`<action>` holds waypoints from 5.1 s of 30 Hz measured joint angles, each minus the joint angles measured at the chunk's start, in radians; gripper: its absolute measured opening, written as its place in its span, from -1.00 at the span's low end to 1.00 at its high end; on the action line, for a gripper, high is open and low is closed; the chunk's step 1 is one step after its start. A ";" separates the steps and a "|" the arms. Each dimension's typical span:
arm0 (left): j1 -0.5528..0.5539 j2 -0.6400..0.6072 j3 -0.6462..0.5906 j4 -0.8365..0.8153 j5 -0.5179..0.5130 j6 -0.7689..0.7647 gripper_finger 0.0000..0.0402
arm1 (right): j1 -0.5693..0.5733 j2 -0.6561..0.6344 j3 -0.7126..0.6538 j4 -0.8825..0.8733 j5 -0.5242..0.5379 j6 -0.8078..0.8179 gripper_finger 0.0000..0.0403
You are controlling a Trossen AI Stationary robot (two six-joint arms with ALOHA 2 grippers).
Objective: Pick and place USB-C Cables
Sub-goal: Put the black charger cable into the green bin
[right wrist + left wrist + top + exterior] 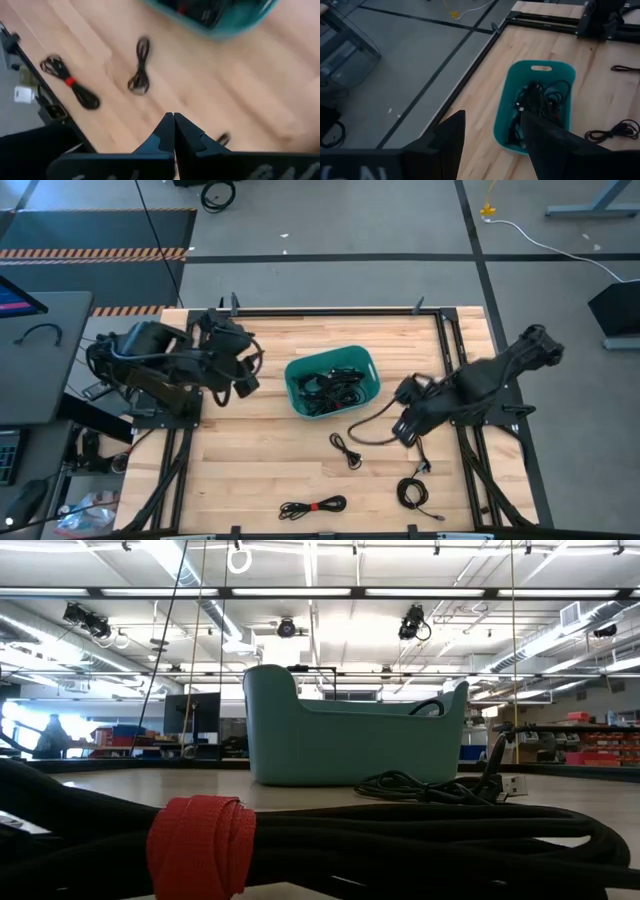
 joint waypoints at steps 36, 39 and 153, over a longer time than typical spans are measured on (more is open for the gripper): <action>0.009 -0.015 0.000 0.000 -0.045 0.136 -0.01 | 0.055 0.027 -0.734 0.498 -0.382 0.618 -0.03; 0.009 -0.015 0.000 0.000 -0.047 0.136 -0.01 | 0.055 0.027 -0.766 0.526 -0.381 0.618 -0.03; 0.009 -0.014 -0.001 0.000 -0.045 0.150 -0.01 | -0.822 0.878 0.560 -0.013 -0.295 -1.738 -0.93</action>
